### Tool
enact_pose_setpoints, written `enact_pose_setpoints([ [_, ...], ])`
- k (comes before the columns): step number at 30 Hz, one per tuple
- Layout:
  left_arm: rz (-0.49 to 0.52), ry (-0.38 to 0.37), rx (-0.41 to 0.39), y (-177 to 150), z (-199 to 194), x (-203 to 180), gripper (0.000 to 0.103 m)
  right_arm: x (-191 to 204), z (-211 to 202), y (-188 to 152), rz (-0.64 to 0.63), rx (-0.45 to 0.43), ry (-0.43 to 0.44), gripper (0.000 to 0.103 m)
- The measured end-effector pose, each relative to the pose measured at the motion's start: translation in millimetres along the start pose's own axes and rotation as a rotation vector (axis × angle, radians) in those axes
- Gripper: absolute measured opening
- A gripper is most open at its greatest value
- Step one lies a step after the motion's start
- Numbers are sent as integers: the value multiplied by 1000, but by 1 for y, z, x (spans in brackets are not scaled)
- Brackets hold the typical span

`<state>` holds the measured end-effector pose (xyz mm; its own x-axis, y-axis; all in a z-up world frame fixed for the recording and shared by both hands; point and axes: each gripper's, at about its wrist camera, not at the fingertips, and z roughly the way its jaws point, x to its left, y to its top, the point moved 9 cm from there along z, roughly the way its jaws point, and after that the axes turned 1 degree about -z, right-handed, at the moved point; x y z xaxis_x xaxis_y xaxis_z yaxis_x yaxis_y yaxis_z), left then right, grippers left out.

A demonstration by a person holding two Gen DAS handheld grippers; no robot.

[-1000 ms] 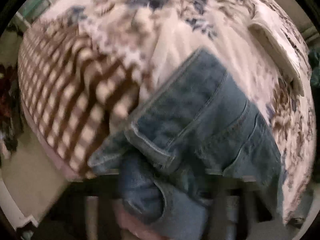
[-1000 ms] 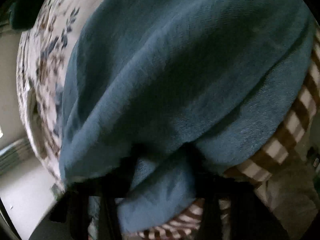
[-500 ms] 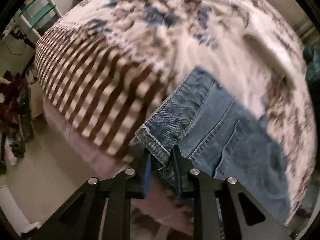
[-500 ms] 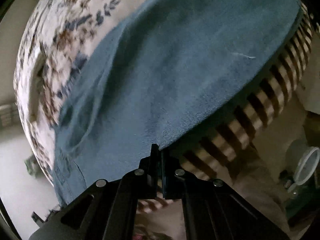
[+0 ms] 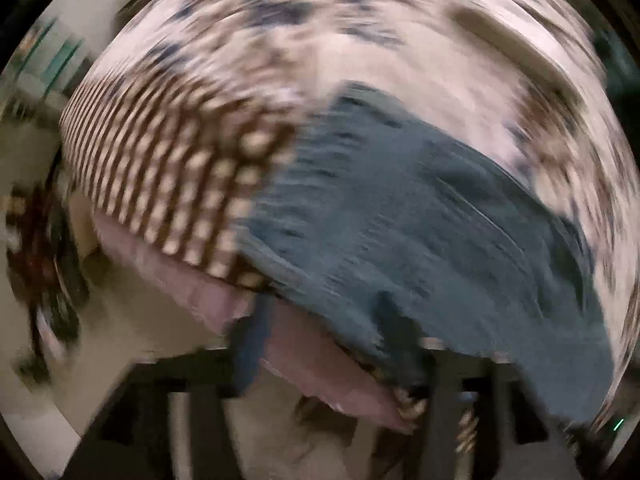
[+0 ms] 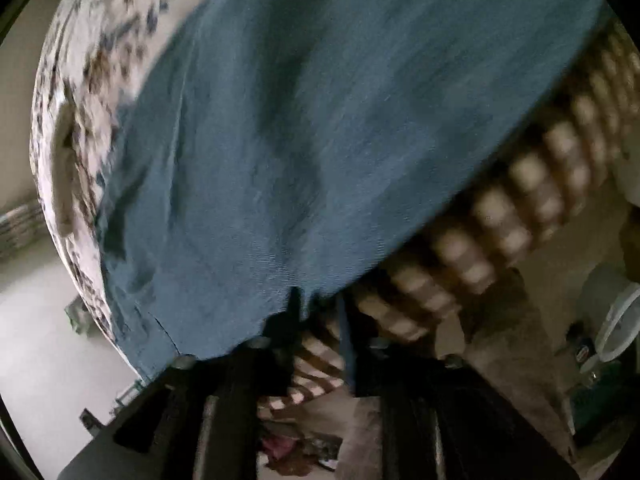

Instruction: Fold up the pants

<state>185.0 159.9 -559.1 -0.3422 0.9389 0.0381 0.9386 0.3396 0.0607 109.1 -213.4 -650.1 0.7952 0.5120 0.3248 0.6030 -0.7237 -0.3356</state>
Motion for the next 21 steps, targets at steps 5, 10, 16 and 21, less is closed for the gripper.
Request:
enact_pose_setpoints([
  [5,253,-48,26,-35,3,-123,89,-66,-73,56,162,-201,14,38],
  [10,390,-97,59,-72,19,-242,89,-159,-160,133,342,-457,-22,38],
  [16,516,-98,104,-105,35,-332,89,-233,-186,199,424,-488,-40,37],
  [21,578,-53,110,-112,37,-354,89,-249,-170,213,443,-462,-19,5],
])
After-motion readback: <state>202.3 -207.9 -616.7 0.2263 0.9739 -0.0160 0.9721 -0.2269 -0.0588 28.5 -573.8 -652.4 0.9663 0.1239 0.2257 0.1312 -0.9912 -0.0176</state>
